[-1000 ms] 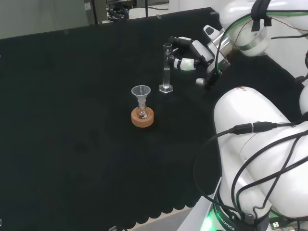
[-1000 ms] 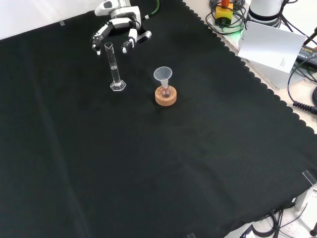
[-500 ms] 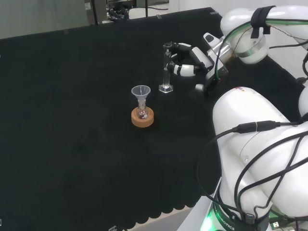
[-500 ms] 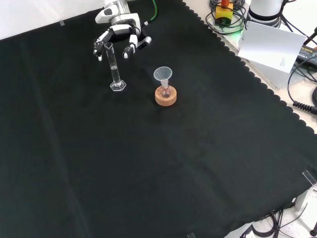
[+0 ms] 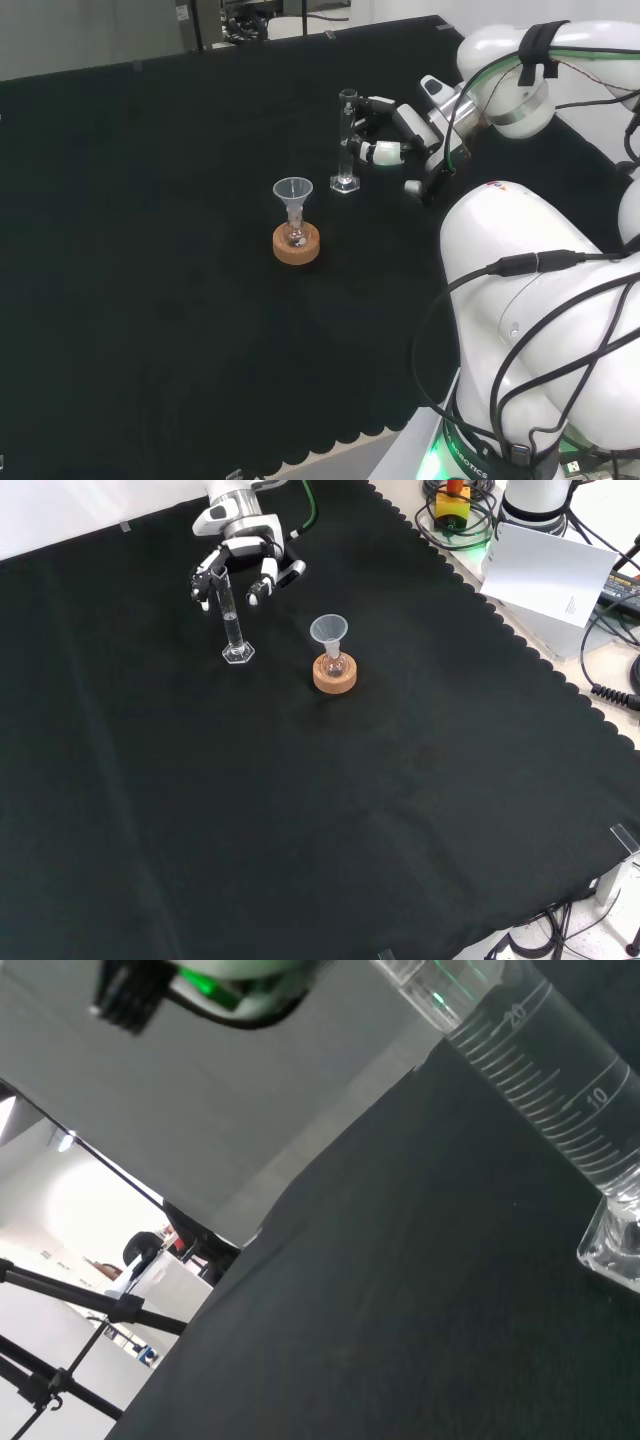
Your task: Pick up the graduated cylinder.
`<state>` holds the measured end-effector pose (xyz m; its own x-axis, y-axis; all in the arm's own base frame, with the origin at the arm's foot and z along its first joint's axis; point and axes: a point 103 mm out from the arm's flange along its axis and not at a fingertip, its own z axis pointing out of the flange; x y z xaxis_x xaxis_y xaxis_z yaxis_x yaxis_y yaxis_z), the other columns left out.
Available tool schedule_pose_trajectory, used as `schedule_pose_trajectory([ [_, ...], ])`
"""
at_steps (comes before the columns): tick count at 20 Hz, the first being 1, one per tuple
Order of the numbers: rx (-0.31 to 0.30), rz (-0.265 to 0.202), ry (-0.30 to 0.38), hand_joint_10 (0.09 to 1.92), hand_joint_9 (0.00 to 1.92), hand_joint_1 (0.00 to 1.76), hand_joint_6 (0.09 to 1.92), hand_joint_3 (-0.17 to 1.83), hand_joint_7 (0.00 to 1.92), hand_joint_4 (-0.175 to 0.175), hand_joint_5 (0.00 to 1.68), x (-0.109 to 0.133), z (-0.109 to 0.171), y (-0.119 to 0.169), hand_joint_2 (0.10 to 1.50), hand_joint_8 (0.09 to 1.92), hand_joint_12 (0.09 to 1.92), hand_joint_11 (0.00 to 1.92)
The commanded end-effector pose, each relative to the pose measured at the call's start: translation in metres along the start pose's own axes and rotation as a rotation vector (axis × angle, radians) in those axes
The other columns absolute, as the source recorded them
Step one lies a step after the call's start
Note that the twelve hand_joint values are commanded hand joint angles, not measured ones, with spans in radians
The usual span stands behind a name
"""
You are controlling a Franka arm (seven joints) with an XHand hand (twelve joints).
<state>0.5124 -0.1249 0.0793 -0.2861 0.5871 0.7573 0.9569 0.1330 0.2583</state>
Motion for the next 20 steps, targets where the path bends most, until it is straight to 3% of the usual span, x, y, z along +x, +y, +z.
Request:
schedule_pose_trajectory([
  [1, 0.013, -0.005, -0.001, 0.46, 0.83, 1.0, 0.13, 0.58, 0.54, -0.002, 0.63, -0.001, 0.003, 0.0, 0.67, 0.59, 1.2, 0.58],
  [10, 0.024, -0.025, 0.03, 0.42, 0.8, 1.02, 0.16, 0.59, 0.53, -0.003, 0.62, 0.0, 0.013, 0.006, 0.67, 0.58, 1.19, 0.57],
  [20, -0.02, -0.016, 0.07, 0.43, 0.78, 1.01, 0.2, 0.6, 0.54, 0.006, 0.65, -0.002, 0.023, 0.008, 0.66, 0.59, 1.21, 0.54],
])
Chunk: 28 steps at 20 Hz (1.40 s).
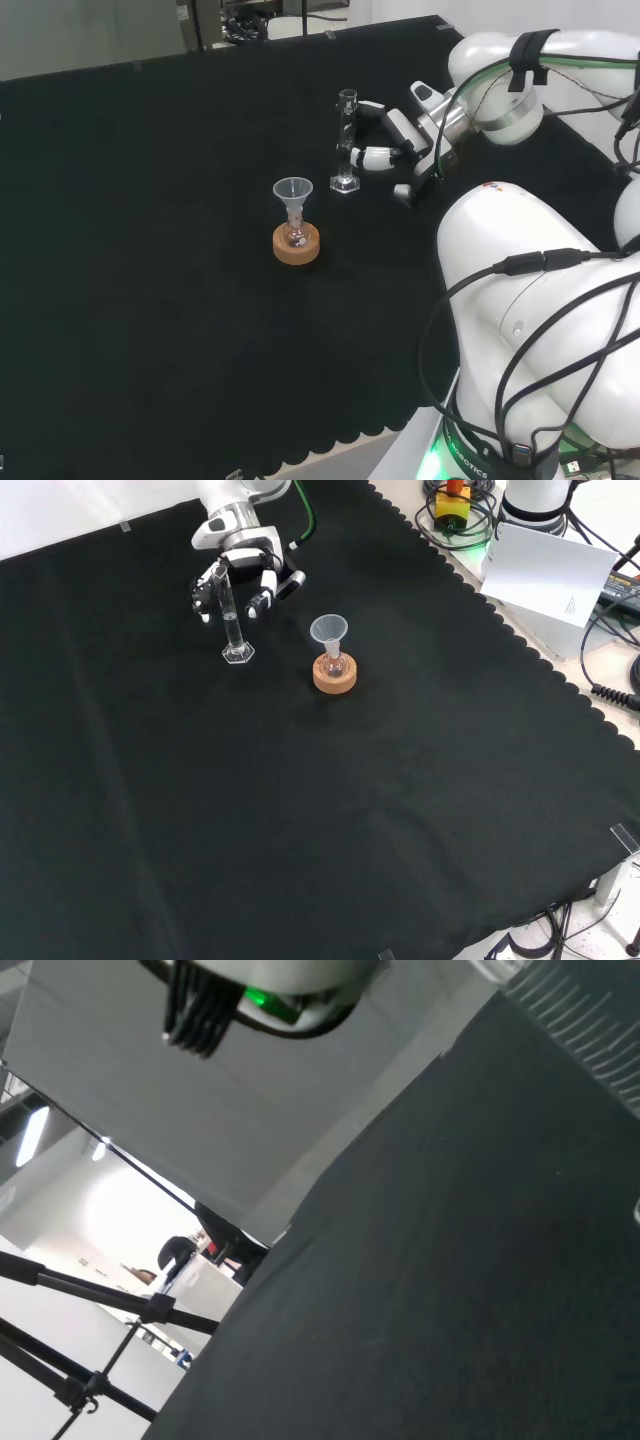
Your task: Pick up the graduated cylinder.
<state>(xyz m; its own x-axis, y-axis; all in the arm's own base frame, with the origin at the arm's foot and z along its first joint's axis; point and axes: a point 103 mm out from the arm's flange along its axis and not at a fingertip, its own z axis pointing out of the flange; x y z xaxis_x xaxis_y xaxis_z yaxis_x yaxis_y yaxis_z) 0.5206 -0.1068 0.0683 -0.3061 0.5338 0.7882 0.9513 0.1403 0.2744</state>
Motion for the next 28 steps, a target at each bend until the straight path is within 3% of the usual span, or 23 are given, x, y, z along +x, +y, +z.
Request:
schedule_pose_trajectory([
  [1, -0.012, -0.001, 0.002, 0.43, 0.79, 1.01, 0.22, 0.61, 0.54, 0.007, 0.66, -0.0009, 0.0014, 0.0009, 0.66, 0.59, 1.21, 0.55],
  [6, -0.005, 0.0, 0.013, 0.4, 0.87, 1.03, 0.43, 0.62, 0.58, 0.004, 0.63, -0.0029, 0.0022, 0.0003, 0.66, 0.6, 1.15, 0.65],
  [11, -0.008, 0.007, 0.026, 0.38, 0.95, 1.04, 0.53, 0.62, 0.63, 0.002, 0.66, -0.0028, 0.0024, 0.001, 0.68, 0.61, 1.1, 0.75],
  [28, -0.016, 0.017, 0.038, 0.34, 1.03, 1.02, 0.57, 0.61, 0.72, 0.006, 0.64, -0.0027, 0.0063, 0.0029, 0.71, 0.61, 1.07, 0.82],
])
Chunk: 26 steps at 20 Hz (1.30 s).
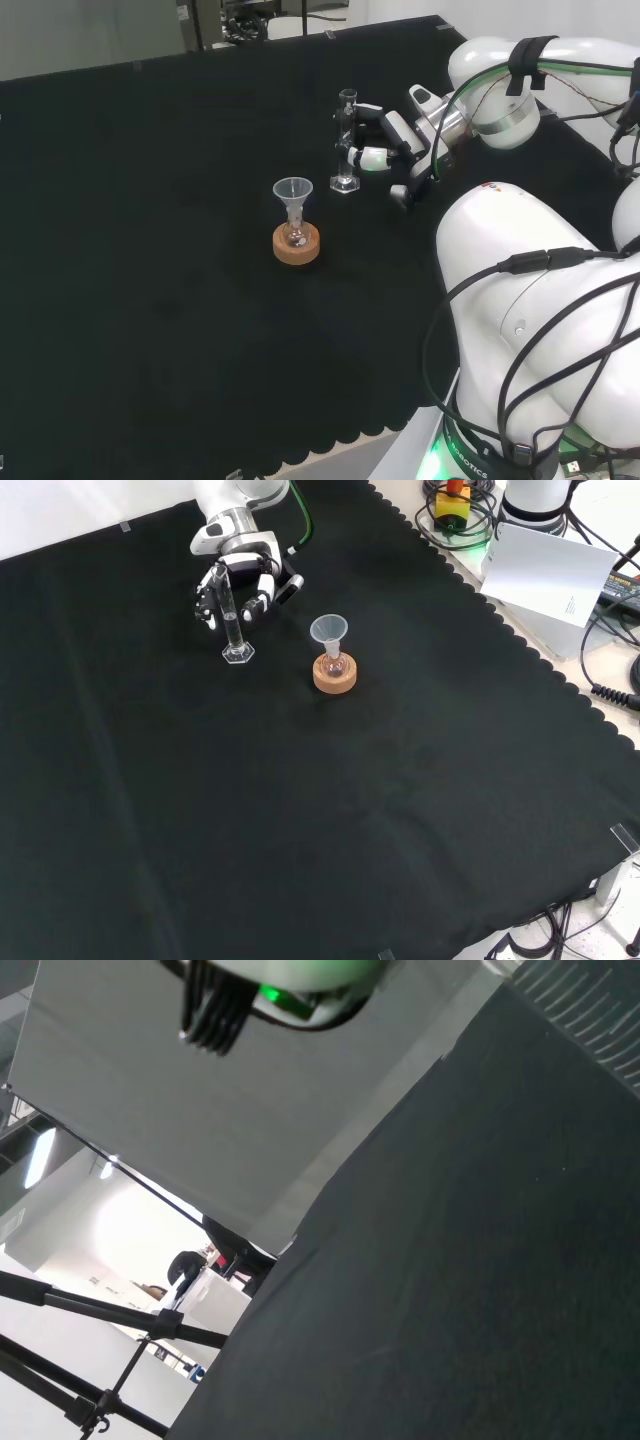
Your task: Pick up the graduated cylinder.
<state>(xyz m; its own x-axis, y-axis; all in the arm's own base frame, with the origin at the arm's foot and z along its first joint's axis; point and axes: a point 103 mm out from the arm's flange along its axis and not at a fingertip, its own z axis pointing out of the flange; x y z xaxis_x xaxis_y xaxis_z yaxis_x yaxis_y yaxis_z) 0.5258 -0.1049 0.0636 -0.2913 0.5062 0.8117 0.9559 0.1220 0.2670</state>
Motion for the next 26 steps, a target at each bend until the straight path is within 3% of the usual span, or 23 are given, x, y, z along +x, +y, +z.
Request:
schedule_pose_trajectory([
  [1, -0.005, -0.001, 0.002, 0.33, 1.04, 1.02, 0.58, 0.61, 0.74, 0.006, 0.64, 0.0022, 0.0023, -0.0011, 0.72, 0.6, 1.07, 0.83],
  [6, -0.006, 0.001, 0.008, 0.29, 1.09, 1.01, 0.61, 0.6, 0.84, 0.005, 0.63, 0.0002, 0.0026, -0.0014, 0.73, 0.57, 1.06, 0.87],
  [18, -0.001, -0.007, 0.003, 0.27, 1.11, 1.01, 0.62, 0.6, 0.86, 0.01, 0.66, 0.0032, 0.0007, 0.0022, 0.74, 0.56, 1.05, 0.89],
  [26, 0.0, -0.003, -0.016, 0.23, 1.15, 0.99, 0.59, 0.59, 0.89, 0.031, 0.8, 0.0037, -0.0004, 0.0043, 0.76, 0.54, 1.04, 0.91],
])
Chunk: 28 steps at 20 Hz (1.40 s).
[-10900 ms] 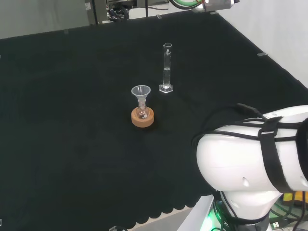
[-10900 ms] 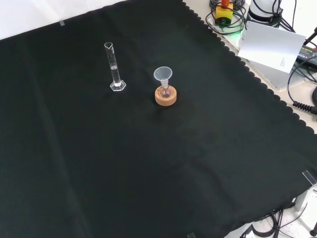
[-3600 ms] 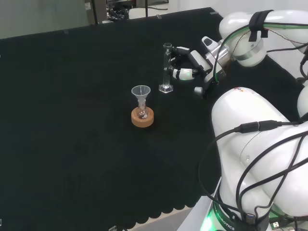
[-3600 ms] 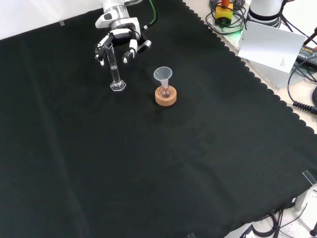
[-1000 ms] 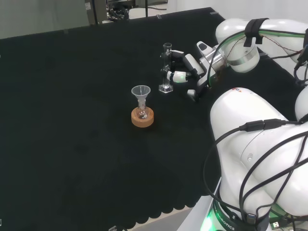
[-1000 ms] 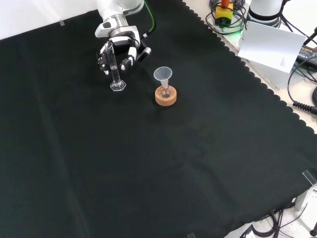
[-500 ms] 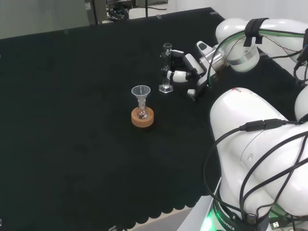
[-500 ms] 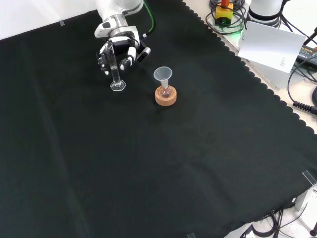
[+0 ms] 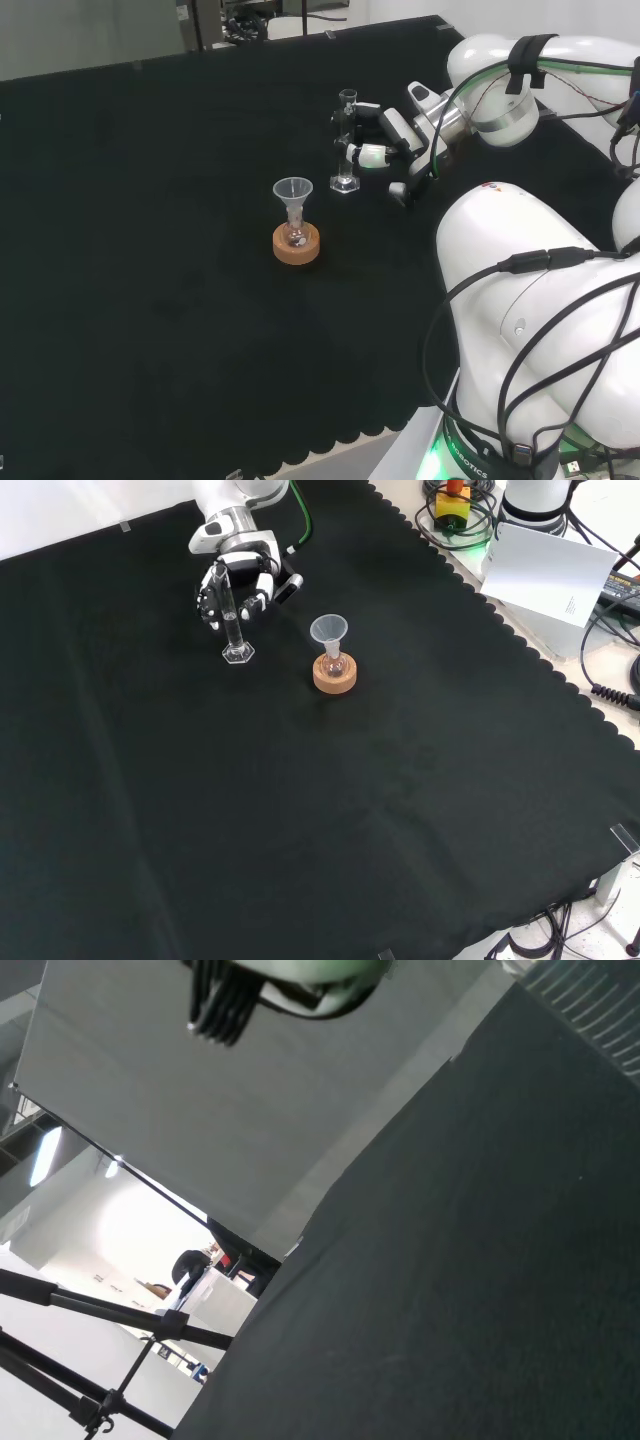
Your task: Pick up the graduated cylinder.
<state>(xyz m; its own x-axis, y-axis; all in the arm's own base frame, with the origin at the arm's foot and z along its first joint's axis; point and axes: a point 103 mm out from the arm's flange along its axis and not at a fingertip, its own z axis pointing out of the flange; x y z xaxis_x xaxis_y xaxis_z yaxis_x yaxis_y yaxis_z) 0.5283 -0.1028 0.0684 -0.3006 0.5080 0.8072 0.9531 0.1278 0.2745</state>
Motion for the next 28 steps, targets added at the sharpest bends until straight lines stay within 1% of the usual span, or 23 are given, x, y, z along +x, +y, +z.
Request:
schedule_pose_trajectory([
  [1, 0.002, 0.008, -0.015, 0.23, 1.16, 0.99, 0.58, 0.59, 0.9, 0.031, 0.81, -0.0009, 0.0009, 0.0002, 0.77, 0.54, 1.04, 0.91],
  [9, 0.013, 0.017, -0.002, 0.2, 1.19, 1.01, 0.55, 0.57, 0.92, 0.031, 0.87, -0.0044, 0.0055, 0.0003, 0.8, 0.53, 1.02, 0.94],
  [18, 0.0, 0.02, 0.001, 0.19, 1.2, 1.02, 0.53, 0.57, 0.89, 0.024, 0.85, -0.0037, 0.0052, -0.0009, 0.8, 0.52, 1.02, 0.95],
  [20, -0.007, 0.02, -0.005, 0.18, 1.24, 1.04, 0.52, 0.57, 0.9, 0.019, 0.9, -0.0035, 0.0042, -0.0016, 0.81, 0.53, 0.99, 0.99],
  [22, -0.014, 0.026, -0.012, 0.16, 1.28, 1.06, 0.88, 0.28, 0.94, 0.009, 0.92, -0.0039, 0.0022, -0.0018, 0.99, 0.54, 0.97, 1.04],
  [23, -0.015, 0.03, -0.035, 0.14, 1.3, 1.07, 0.99, 0.16, 0.96, -0.007, 0.92, -0.0038, 0.0031, -0.0014, 1.06, 0.55, 0.96, 1.07],
  [24, -0.016, 0.034, -0.049, 0.13, 1.33, 1.08, 1.03, 0.09, 0.99, -0.029, 0.92, -0.0032, 0.0028, -0.0012, 1.1, 0.55, 0.94, 1.1],
  [26, -0.009, 0.036, -0.066, 0.11, 1.37, 1.1, 1.06, 0.03, 1.05, -0.075, 0.93, -0.0013, 0.0015, -0.0004, 1.13, 0.53, 0.9, 1.17],
  [28, 0.011, 0.033, -0.104, 0.09, 1.39, 1.11, 1.08, 0.01, 1.07, -0.102, 0.93, 0.0012, -0.0006, 0.0015, 1.14, 0.52, 0.88, 1.21],
])
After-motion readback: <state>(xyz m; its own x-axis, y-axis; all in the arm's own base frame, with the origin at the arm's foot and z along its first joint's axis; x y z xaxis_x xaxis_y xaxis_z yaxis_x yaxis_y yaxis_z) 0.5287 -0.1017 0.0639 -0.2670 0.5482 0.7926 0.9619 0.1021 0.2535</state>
